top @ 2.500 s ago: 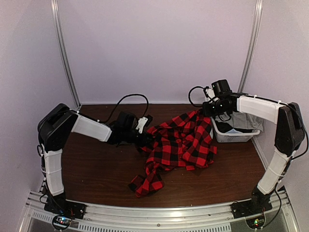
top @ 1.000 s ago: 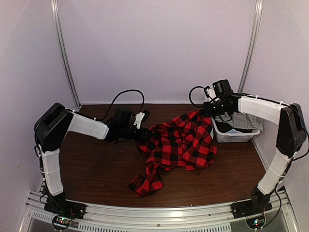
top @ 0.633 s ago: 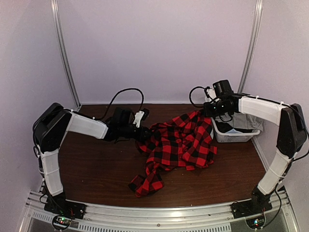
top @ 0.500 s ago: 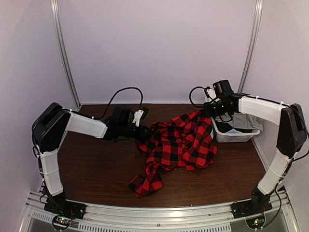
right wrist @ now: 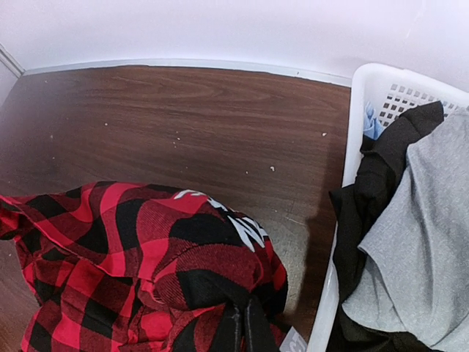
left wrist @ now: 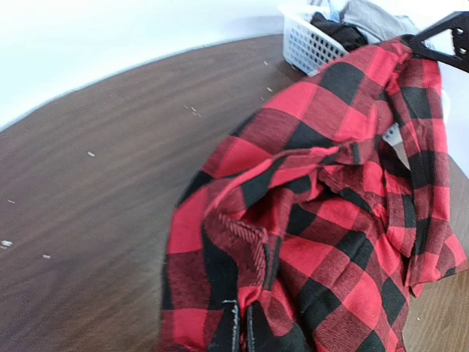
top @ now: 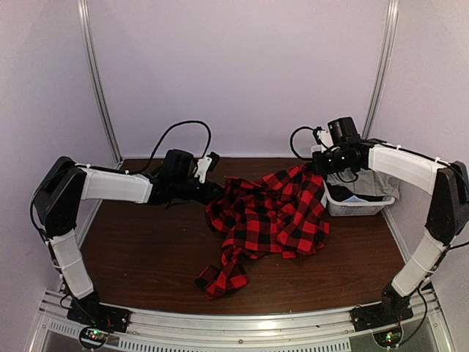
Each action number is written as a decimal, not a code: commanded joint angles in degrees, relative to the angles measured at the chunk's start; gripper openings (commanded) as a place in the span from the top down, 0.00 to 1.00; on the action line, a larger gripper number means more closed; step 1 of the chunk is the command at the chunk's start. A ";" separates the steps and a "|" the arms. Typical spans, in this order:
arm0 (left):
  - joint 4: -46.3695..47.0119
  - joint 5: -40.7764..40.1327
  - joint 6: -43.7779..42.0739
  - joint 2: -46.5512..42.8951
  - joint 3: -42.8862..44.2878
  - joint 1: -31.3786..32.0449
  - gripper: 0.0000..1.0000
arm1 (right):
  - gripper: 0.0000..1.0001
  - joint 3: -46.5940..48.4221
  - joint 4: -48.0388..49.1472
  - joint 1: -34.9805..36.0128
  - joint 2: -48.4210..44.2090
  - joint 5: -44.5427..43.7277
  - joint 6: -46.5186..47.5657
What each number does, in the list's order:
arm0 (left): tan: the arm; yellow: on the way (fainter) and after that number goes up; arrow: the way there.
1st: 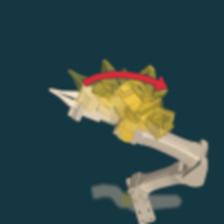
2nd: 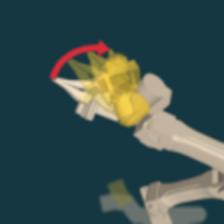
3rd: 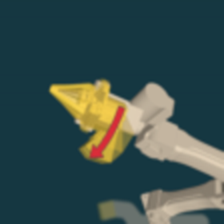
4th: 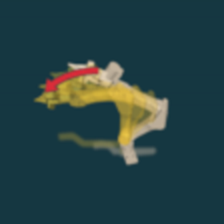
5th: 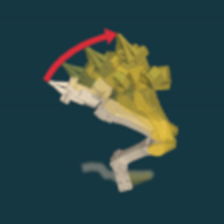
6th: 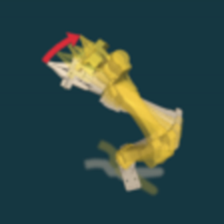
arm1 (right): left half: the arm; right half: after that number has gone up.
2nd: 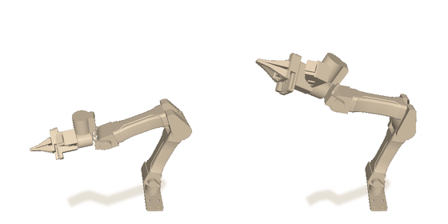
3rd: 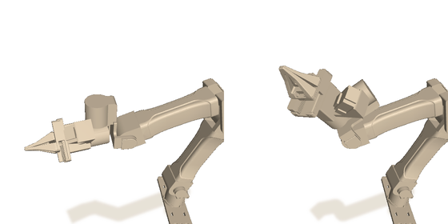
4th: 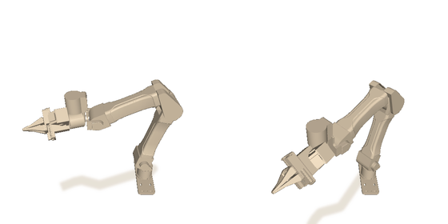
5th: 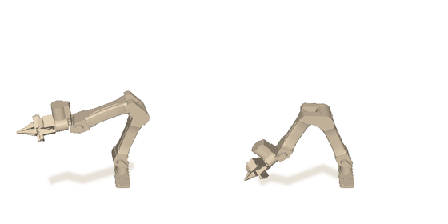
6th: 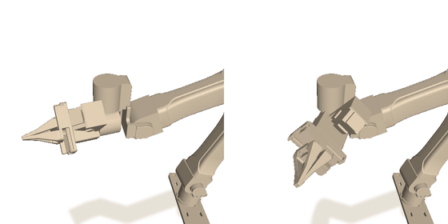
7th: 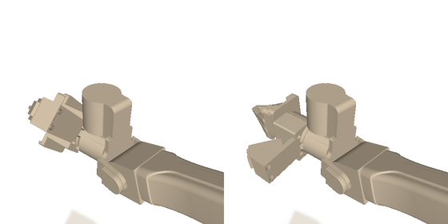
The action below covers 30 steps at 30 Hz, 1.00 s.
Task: Fold and stack the long sleeve shirts
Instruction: Flatten out the crumpled shirt at the center of the board.
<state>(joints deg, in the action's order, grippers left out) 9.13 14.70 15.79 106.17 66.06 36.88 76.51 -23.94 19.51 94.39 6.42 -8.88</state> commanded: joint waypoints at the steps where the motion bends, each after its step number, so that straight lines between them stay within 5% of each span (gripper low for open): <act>1: -5.58 -7.08 -4.95 -5.05 2.74 -0.58 1.00 | 1.00 -0.39 -0.44 -0.20 -6.35 1.22 0.91; 16: -17.24 -20.38 -12.07 -19.55 5.71 -1.19 1.00 | 1.00 -2.13 -1.71 1.68 -15.66 5.46 1.25; 30: -23.10 -20.61 -19.03 -29.25 5.14 -1.38 1.00 | 1.00 -4.27 -2.27 2.48 -17.12 7.90 0.63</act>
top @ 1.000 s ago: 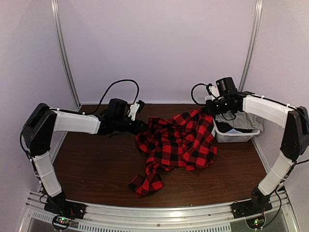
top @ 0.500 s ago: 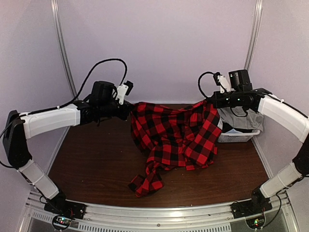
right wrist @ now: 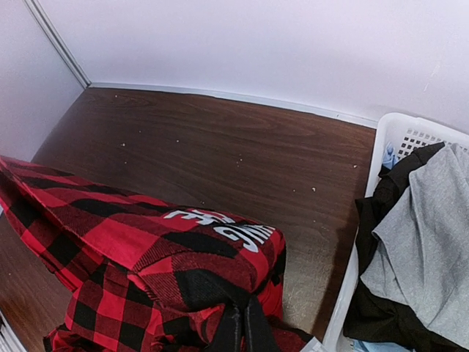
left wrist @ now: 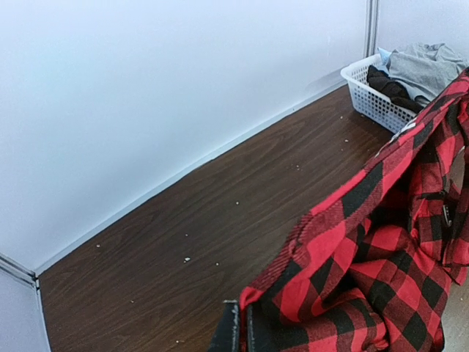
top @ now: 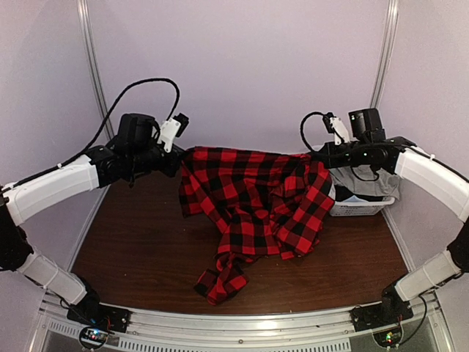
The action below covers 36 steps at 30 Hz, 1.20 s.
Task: Fold and stack the long sleeve shirts
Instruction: Flatten out the crumpled shirt at the center of the board.
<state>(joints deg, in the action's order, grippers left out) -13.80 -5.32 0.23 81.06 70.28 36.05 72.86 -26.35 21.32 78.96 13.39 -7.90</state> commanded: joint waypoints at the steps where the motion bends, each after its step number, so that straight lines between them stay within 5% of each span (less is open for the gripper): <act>1: -0.58 -0.47 -3.60 -4.88 0.91 -0.55 1.00 | 1.00 -0.64 -0.10 0.80 -1.82 0.94 -0.40; 27: -7.61 3.30 -6.19 -17.12 1.72 -0.55 1.00 | 1.00 -1.64 -10.00 4.34 -17.24 0.61 1.38; 36: -7.95 3.17 -6.37 -16.71 10.14 -0.55 1.00 | 1.00 10.80 -13.20 4.53 -16.99 0.50 2.08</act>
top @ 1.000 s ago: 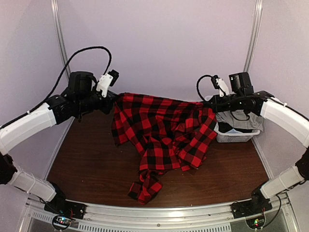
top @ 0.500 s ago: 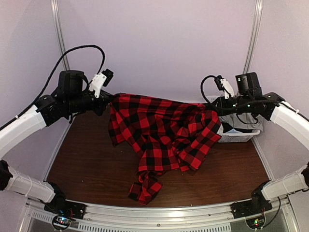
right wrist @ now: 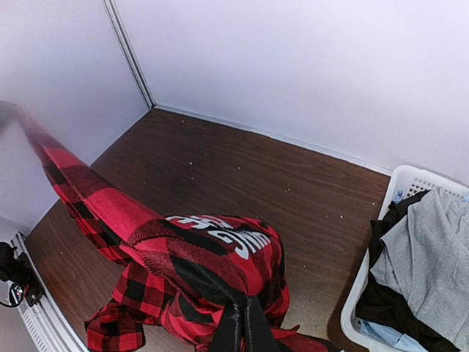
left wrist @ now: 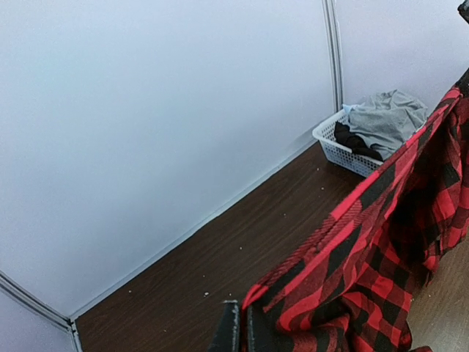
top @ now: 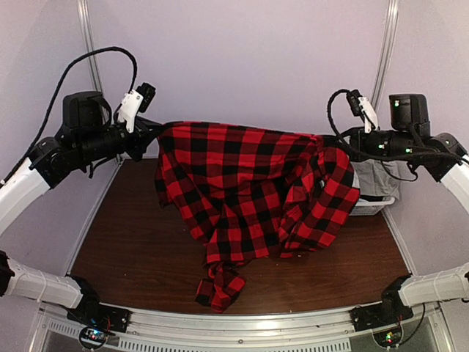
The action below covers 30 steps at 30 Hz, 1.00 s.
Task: Fold and stack the long sleeve shirts
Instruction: Flatten out the crumpled shirt at the center of the board.
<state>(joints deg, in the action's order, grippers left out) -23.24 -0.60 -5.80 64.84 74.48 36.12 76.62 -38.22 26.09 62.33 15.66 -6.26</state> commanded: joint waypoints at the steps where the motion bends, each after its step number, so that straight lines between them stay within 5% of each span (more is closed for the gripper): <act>1: 1.53 -1.25 -0.16 -0.17 7.74 -0.61 1.00 | 1.00 8.84 -1.51 -0.28 -0.02 -1.17 0.46; 15: -4.23 -5.94 1.21 8.90 33.09 -0.61 1.00 | 1.00 34.45 -7.37 -0.18 9.27 -0.84 -1.65; 22: -6.29 -8.12 1.83 8.36 29.57 -0.61 1.00 | 1.00 36.33 -10.46 -0.24 11.26 -5.92 -1.60; 30: -6.66 -4.46 2.57 -2.70 20.43 -0.62 1.00 | 1.00 30.79 -15.49 -0.08 7.54 4.74 0.06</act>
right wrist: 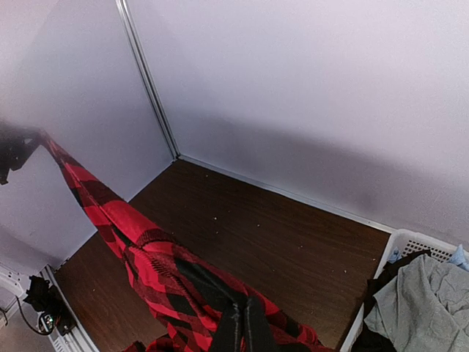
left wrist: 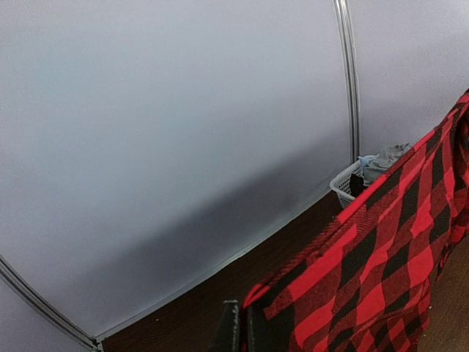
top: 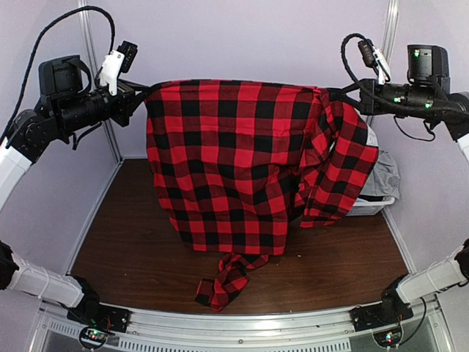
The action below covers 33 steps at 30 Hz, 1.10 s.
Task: Fold and stack the long sleeve shirts
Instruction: Flatten out the crumpled shirt at the center of the board.
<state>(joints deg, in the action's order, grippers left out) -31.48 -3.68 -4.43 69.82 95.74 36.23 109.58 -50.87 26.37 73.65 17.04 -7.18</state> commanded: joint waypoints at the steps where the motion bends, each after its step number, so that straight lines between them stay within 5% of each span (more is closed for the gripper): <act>1: 0.70 -0.26 1.36 -8.84 -0.65 -0.72 1.00 | 1.00 -2.92 -3.31 -0.24 -4.49 4.61 1.02; 11: -7.00 9.07 6.05 -16.27 3.10 -0.72 1.00 | 1.00 -4.49 -4.02 0.57 -11.88 18.37 -4.27; 19: -9.03 11.87 8.76 -16.01 9.51 -0.72 1.00 | 1.00 0.43 -2.34 0.57 -14.53 20.30 -8.64; 24: -9.40 5.06 8.90 -13.02 10.08 -0.72 1.00 | 1.00 -0.86 -4.05 0.59 -12.10 15.33 -7.85; 33: -4.62 -24.53 6.51 -0.12 5.93 -1.31 1.00 | 1.00 -8.94 -0.39 0.53 -2.59 -15.75 -5.51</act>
<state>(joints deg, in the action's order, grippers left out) -42.89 -4.10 3.36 66.26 103.33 37.08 103.66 -53.12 28.18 67.40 24.84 -13.47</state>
